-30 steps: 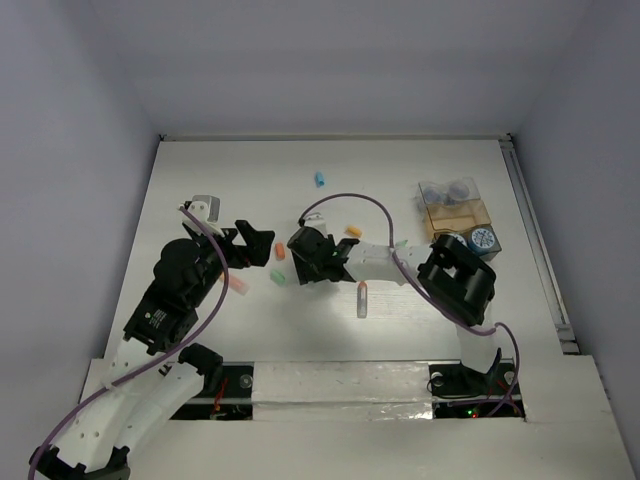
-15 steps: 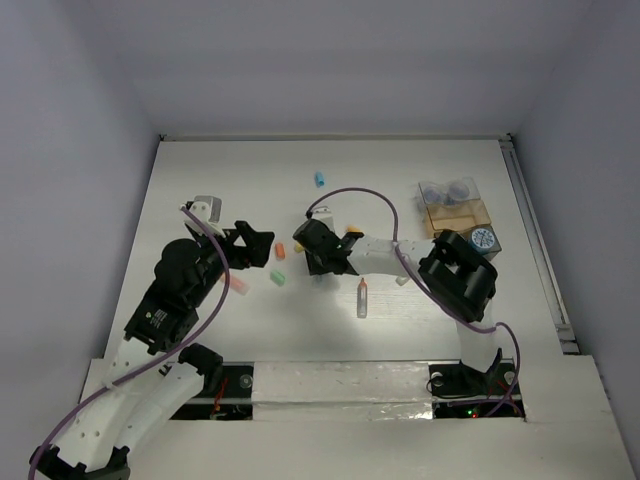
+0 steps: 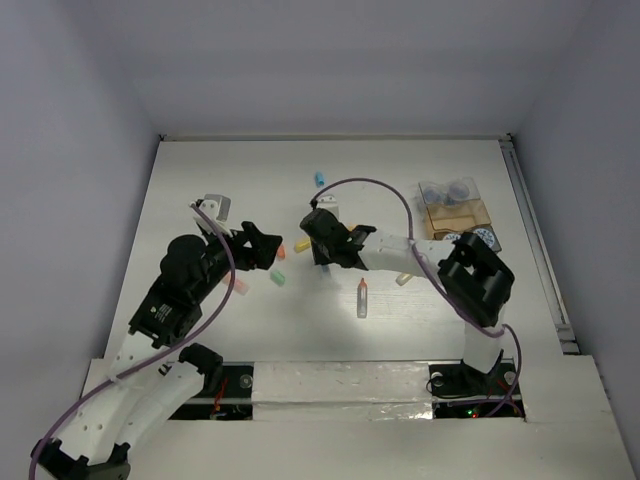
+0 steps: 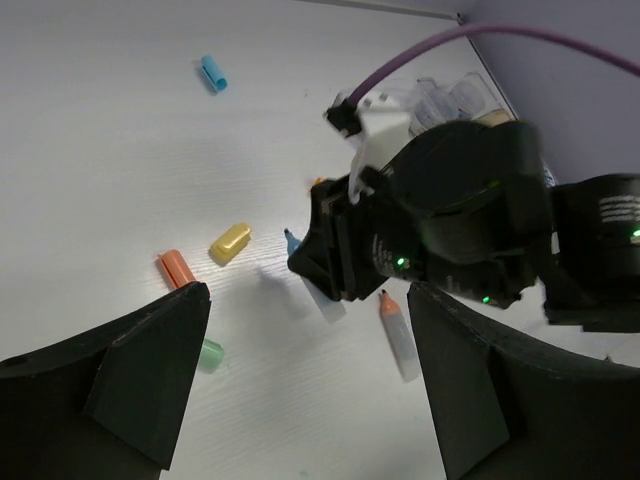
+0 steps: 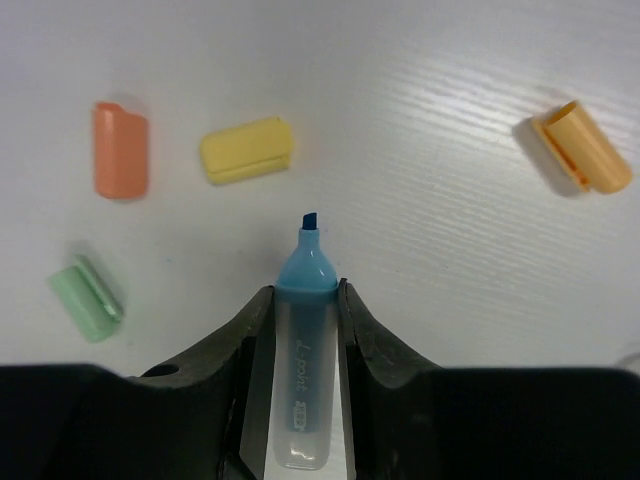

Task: Sort the stationery into containers
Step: Pick up the pen from the center of the board.

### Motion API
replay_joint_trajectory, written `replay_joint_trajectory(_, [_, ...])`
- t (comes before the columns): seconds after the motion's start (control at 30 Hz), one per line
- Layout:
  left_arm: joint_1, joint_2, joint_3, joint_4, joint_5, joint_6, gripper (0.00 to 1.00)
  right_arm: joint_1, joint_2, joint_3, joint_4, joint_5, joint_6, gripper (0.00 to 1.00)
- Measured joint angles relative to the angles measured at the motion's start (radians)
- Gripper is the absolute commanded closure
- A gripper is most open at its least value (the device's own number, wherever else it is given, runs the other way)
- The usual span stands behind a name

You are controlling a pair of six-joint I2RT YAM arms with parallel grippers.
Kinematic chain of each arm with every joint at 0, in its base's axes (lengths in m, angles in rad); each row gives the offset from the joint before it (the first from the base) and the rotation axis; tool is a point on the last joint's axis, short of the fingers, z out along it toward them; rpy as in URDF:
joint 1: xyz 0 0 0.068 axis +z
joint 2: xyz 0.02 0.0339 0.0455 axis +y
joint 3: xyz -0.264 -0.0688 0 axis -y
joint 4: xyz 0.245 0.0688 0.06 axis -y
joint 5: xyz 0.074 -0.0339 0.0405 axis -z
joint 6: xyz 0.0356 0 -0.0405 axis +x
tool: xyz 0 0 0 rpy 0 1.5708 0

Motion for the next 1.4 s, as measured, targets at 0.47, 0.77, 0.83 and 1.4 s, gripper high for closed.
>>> replay_joint_trajectory(0.47, [0.0, 0.101, -0.095, 0.141, 0.203, -0.168, 0.3, -0.006, -0.287, -0.06, 0.223, -0.104, -0.035, 0.89])
replay_joint_trajectory(0.77, [0.0, 0.216, -0.169, 0.311, 0.254, -0.278, 0.49, -0.005, -0.332, -0.11, 0.339, -0.182, -0.027, 0.89])
replay_joint_trajectory(0.83, [0.0, 0.233, -0.182, 0.36, 0.249, -0.294, 0.51, -0.003, -0.343, -0.122, 0.349, -0.187, -0.027, 0.89])
replay_joint_trajectory(1.4, [-0.008, 0.33, -0.23, 0.553, 0.215, -0.341, 0.74, 0.008, -0.344, -0.141, 0.4, -0.237, -0.013, 0.88])
